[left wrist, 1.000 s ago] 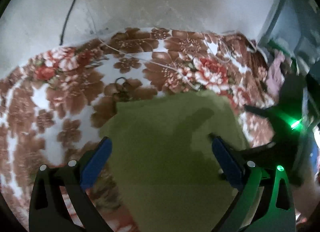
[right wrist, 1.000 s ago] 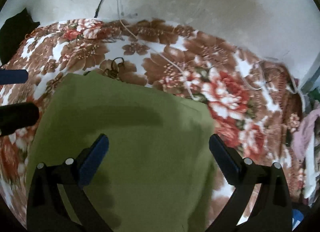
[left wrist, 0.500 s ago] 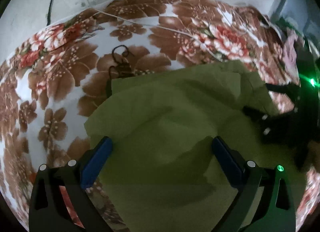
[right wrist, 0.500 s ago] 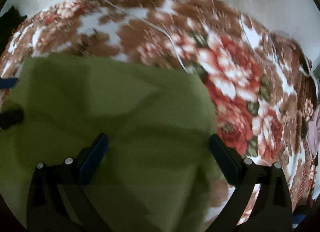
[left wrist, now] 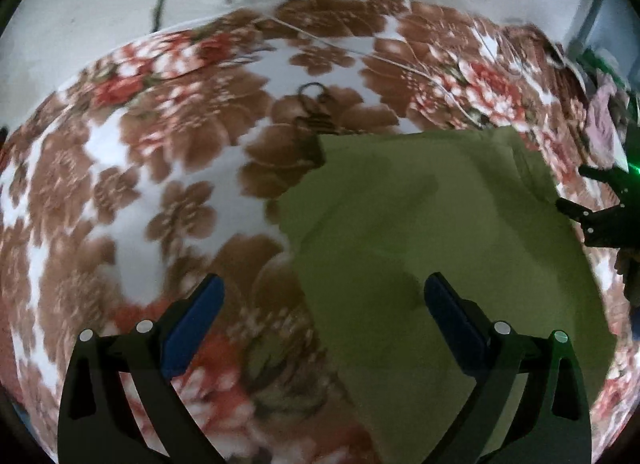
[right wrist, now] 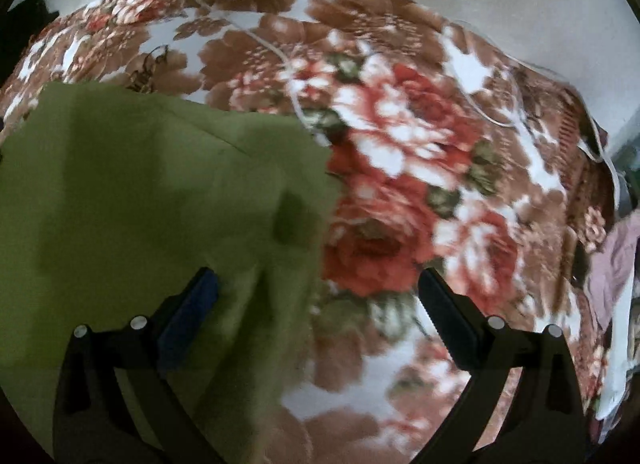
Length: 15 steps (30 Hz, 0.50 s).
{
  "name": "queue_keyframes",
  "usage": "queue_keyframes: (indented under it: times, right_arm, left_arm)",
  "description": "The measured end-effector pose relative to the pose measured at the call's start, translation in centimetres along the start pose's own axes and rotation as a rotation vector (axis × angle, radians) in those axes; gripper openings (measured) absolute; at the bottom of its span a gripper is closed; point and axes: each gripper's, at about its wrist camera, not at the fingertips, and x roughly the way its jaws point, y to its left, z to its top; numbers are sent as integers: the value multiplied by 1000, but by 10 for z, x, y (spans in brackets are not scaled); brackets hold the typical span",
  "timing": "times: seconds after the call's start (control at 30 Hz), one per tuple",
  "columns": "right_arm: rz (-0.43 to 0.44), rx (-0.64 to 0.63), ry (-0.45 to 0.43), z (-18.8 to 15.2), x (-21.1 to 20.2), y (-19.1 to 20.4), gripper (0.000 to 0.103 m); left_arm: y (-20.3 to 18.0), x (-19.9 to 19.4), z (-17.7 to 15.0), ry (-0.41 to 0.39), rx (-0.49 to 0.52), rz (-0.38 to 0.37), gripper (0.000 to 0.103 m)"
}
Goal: Fold large clothes
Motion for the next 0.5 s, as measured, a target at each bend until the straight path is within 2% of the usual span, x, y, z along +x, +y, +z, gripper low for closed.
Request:
queue_keyframes:
  times: [0.1, 0.2, 0.27, 0.37, 0.5]
  right_arm:
    - [57, 115, 31, -15, -18, -29, 98]
    - [228, 302, 106, -39, -21, -53, 98]
    - [378, 427, 132, -62, -23, -64, 99]
    - [472, 480, 138, -82, -31, -60, 99]
    - [603, 530, 185, -106, -28, -42, 99]
  left_arm:
    - [18, -25, -22, 11, -116, -86, 98]
    - [32, -37, -58, 69, -266, -256, 98]
    - [34, -35, -81, 117, -317, -333, 98]
    - [30, -30, -111, 152, -353, -370, 98]
    - [22, -16, -137, 171, -419, -461, 98]
